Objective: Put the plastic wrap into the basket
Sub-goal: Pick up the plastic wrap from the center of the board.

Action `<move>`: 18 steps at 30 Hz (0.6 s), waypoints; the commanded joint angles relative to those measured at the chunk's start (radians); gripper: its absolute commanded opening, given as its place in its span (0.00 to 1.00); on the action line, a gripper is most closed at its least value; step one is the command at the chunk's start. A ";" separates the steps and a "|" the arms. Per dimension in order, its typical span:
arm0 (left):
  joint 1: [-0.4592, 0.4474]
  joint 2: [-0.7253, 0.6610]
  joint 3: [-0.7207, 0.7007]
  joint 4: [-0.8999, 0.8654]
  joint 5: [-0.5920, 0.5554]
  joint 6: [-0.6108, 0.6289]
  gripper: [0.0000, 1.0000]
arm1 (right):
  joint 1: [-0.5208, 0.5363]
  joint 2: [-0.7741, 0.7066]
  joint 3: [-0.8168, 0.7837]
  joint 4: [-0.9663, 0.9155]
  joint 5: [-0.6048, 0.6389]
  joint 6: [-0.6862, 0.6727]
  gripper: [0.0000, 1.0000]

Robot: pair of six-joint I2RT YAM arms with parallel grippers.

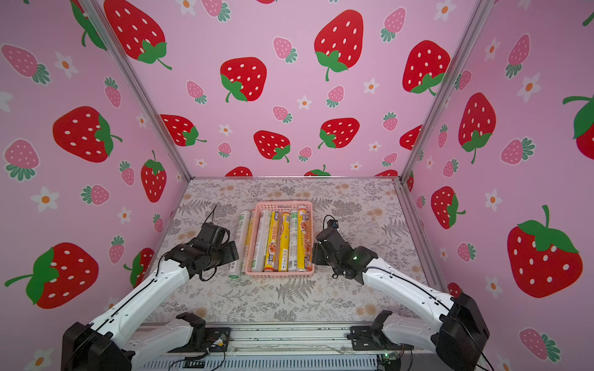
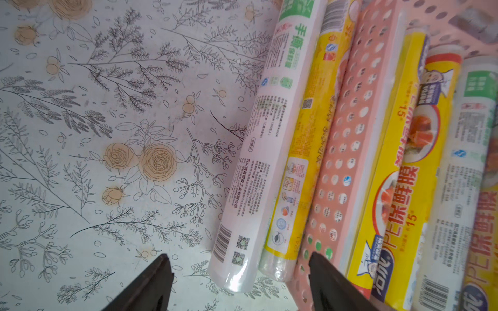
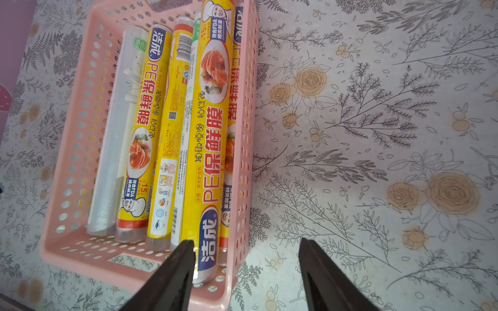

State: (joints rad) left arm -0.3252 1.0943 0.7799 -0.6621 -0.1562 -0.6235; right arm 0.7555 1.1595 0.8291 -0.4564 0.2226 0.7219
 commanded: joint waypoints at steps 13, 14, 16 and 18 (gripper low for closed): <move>0.110 0.258 0.023 0.153 0.136 0.100 0.82 | -0.005 0.017 0.008 -0.003 0.016 -0.016 0.67; 0.112 0.277 0.030 0.151 0.128 0.100 0.82 | -0.005 0.015 0.008 -0.003 0.017 -0.017 0.67; 0.115 0.312 0.044 0.139 0.107 0.104 0.81 | -0.004 0.011 0.006 -0.002 0.021 -0.013 0.67; 0.118 0.341 0.057 0.118 0.065 0.101 0.80 | -0.005 0.006 0.004 -0.003 0.021 -0.009 0.66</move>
State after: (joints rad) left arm -0.2173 1.4052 0.7921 -0.5205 -0.0353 -0.5404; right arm 0.7555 1.1732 0.8291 -0.4572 0.2268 0.7204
